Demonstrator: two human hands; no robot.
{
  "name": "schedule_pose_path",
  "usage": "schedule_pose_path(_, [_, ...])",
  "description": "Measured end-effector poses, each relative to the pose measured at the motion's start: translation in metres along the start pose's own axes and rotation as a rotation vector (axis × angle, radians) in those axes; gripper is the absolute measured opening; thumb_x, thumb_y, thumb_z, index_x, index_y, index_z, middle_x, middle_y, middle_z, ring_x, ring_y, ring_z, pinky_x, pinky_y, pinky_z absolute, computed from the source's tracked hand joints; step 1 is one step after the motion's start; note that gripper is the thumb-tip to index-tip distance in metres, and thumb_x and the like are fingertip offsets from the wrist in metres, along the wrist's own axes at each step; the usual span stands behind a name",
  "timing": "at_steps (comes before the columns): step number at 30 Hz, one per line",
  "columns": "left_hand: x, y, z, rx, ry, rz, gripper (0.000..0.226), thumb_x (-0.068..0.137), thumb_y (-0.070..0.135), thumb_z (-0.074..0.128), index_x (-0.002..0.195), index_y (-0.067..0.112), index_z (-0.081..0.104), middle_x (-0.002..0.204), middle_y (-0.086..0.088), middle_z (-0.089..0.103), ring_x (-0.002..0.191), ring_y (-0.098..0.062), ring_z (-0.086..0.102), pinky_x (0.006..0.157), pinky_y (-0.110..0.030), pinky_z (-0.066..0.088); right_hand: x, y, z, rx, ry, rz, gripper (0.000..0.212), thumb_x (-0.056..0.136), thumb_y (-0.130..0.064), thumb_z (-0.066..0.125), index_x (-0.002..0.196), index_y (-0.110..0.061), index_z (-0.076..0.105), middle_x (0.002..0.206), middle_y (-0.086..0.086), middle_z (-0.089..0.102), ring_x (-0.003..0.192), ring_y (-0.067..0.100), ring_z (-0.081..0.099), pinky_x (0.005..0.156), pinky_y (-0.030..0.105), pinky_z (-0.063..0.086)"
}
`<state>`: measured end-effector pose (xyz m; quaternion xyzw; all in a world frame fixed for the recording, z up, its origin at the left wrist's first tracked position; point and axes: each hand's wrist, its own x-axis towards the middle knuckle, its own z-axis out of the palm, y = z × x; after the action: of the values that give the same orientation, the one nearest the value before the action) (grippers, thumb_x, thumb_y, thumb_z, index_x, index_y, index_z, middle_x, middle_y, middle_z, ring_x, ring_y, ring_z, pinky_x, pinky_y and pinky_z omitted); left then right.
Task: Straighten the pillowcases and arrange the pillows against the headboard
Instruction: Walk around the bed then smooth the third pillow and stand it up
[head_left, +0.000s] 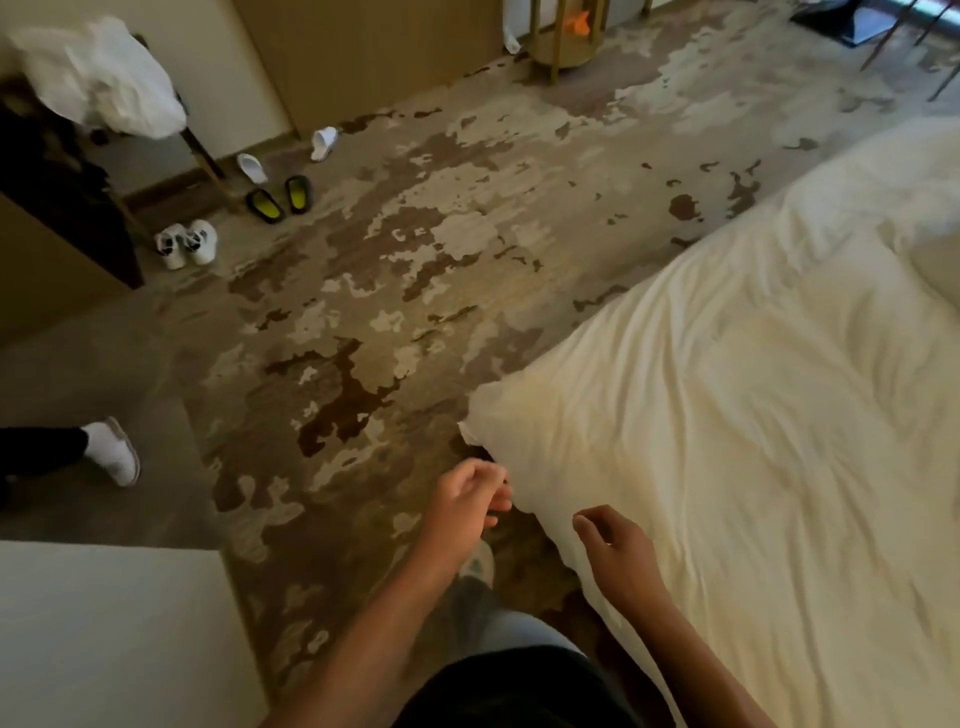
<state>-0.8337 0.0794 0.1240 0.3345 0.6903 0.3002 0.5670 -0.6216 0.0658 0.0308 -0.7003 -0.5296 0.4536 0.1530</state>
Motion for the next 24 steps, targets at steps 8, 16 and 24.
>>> schedule_pose_path(8, [0.131, 0.058, -0.152, 0.0, 0.154, -0.138, 0.02, 0.103, 0.033, 0.055, 0.106, 0.022, 0.071, 0.099, 0.0, 0.076, 0.096, -0.017, 0.073, 0.092, -0.041, 0.059, 0.188, -0.203, 0.04, 0.065, -0.029, -0.145, 0.016, 0.1, -0.049, 0.055, 0.104, -0.041, 0.069, 0.091, -0.026, 0.07, 0.087, -0.008, 0.065, 0.074, 0.015, 0.051])
schedule_pose_path(16, [0.355, 0.156, -0.216, 0.03, -0.003, -0.094, 0.02, 0.1, 0.033, 0.058, 0.096, 0.022, 0.074, 0.088, 0.003, 0.078, 0.088, -0.015, 0.074, 0.079, -0.035, 0.06, 0.346, -0.325, 0.034, 0.11, 0.109, -0.106, 0.012, 0.103, -0.039, 0.06, 0.109, -0.034, 0.069, 0.095, -0.017, 0.072, 0.093, -0.013, 0.064, 0.069, 0.009, 0.049])
schedule_pose_path(24, [0.531, 0.338, -0.12, 0.2, -0.405, 0.042, 0.021, 0.099, 0.034, 0.057, 0.094, 0.023, 0.074, 0.085, 0.001, 0.078, 0.085, -0.017, 0.075, 0.08, -0.036, 0.061, 0.421, -0.351, -0.02, 0.183, 0.403, 0.253, 0.01, 0.102, -0.033, 0.062, 0.102, -0.034, 0.072, 0.096, -0.018, 0.071, 0.09, -0.005, 0.065, 0.073, 0.012, 0.045])
